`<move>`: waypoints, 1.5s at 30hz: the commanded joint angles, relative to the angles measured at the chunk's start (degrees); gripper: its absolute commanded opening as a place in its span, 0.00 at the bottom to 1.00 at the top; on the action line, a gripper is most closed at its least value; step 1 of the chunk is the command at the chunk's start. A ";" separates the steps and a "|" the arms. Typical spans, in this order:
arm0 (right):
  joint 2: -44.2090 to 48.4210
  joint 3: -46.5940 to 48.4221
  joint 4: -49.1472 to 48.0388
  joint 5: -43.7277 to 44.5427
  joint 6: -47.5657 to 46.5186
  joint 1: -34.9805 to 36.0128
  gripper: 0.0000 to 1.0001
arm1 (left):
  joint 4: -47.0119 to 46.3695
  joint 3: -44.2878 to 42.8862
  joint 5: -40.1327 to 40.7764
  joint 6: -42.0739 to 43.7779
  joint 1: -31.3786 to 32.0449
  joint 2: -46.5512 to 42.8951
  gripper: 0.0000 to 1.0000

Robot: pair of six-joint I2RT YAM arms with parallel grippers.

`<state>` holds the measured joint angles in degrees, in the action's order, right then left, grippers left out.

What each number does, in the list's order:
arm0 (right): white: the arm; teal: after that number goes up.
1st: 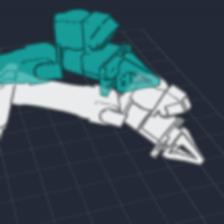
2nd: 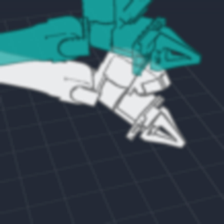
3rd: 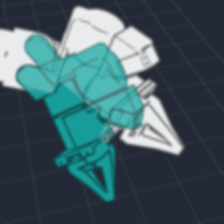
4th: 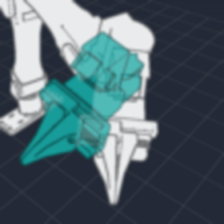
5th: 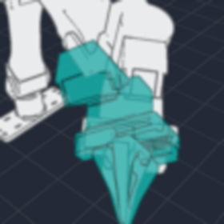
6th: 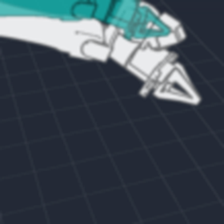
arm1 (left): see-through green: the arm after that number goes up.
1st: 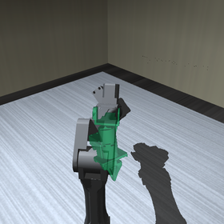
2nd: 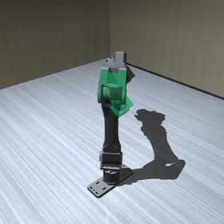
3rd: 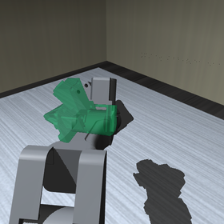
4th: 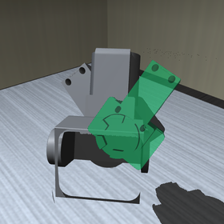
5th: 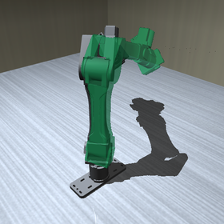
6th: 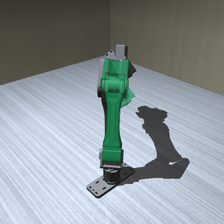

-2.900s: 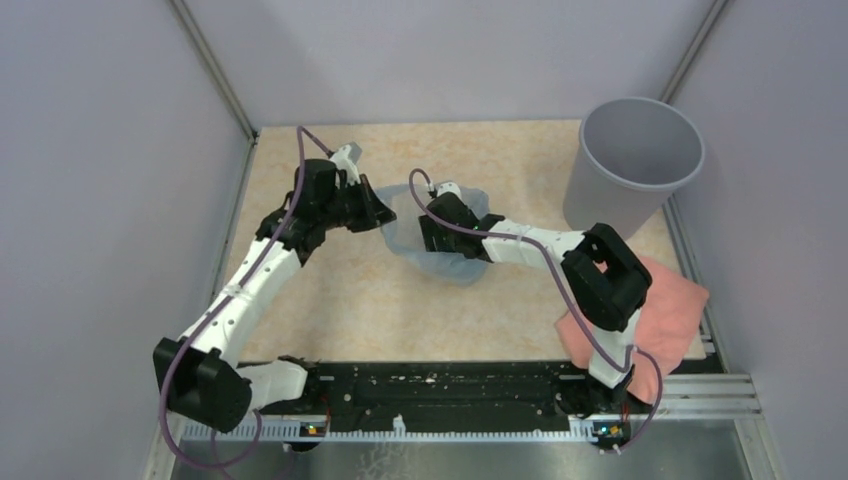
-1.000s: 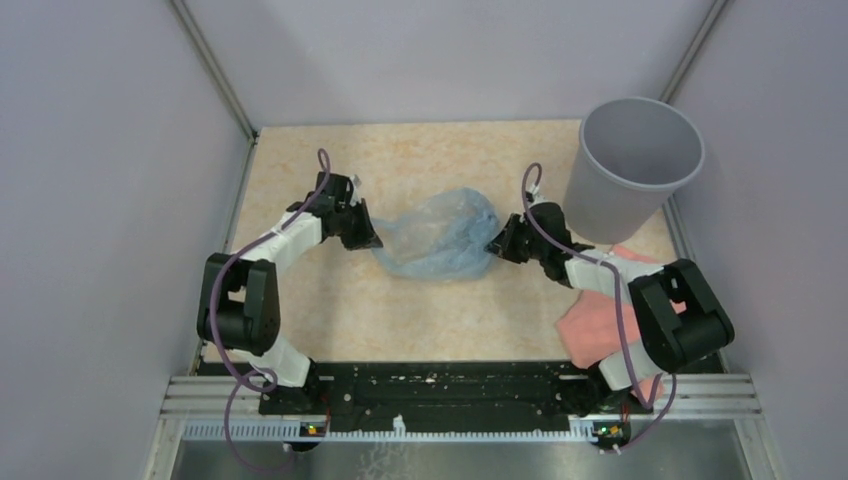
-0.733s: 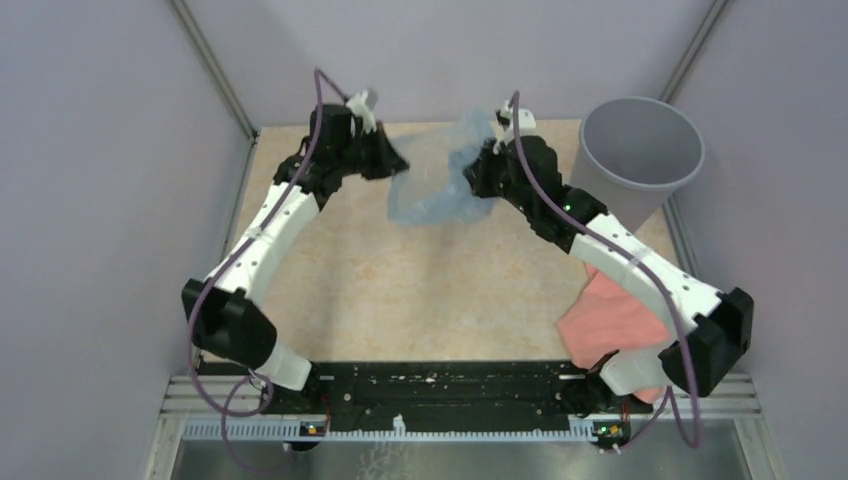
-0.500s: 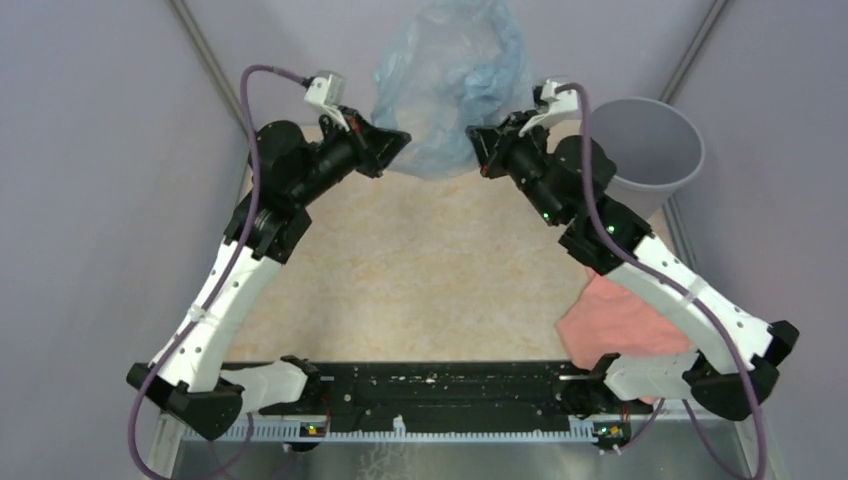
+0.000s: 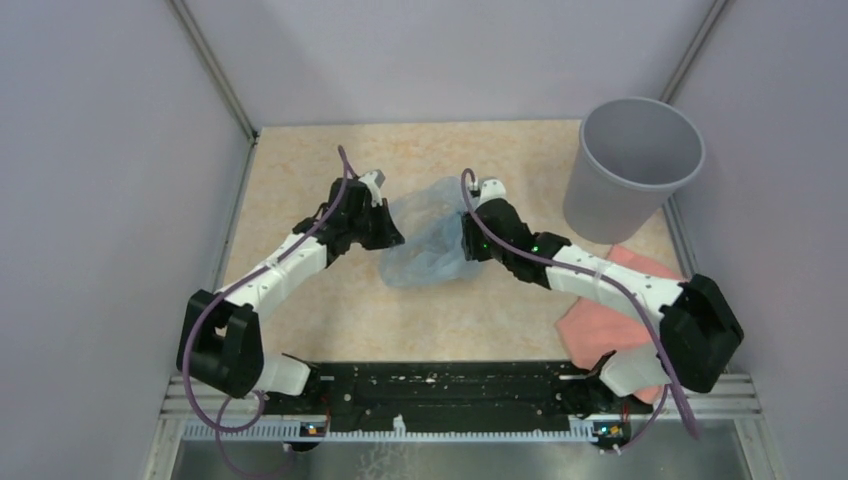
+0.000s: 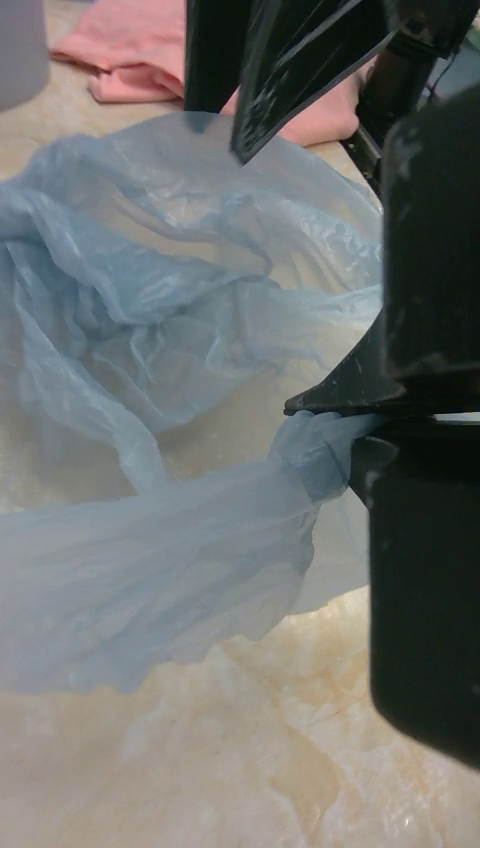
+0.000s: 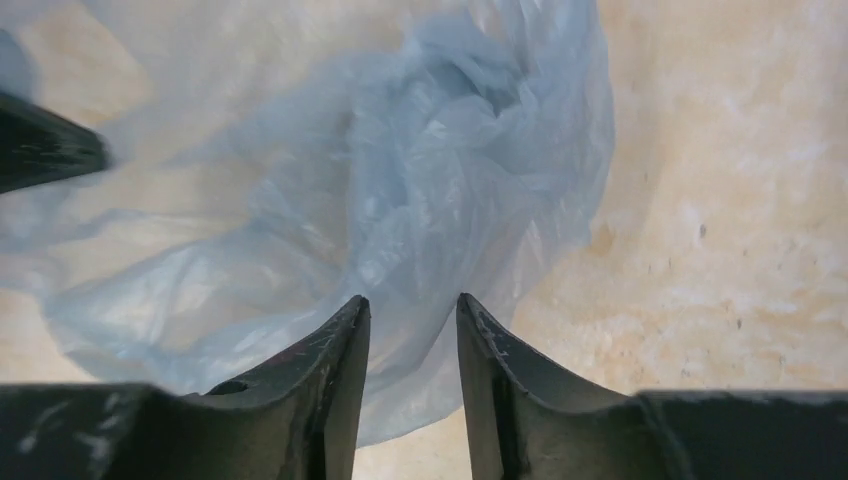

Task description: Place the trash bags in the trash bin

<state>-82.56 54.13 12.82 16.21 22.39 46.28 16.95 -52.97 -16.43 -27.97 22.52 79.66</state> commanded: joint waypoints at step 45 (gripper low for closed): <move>-6.01 -1.11 -11.31 -7.30 7.23 -2.44 0.69 | -25.17 -8.53 -10.79 -17.98 3.30 24.68 0.00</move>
<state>-93.36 53.54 4.27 7.90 28.86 43.97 -3.55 -60.97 -30.02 -45.25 25.26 102.00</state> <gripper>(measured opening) 0.648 0.007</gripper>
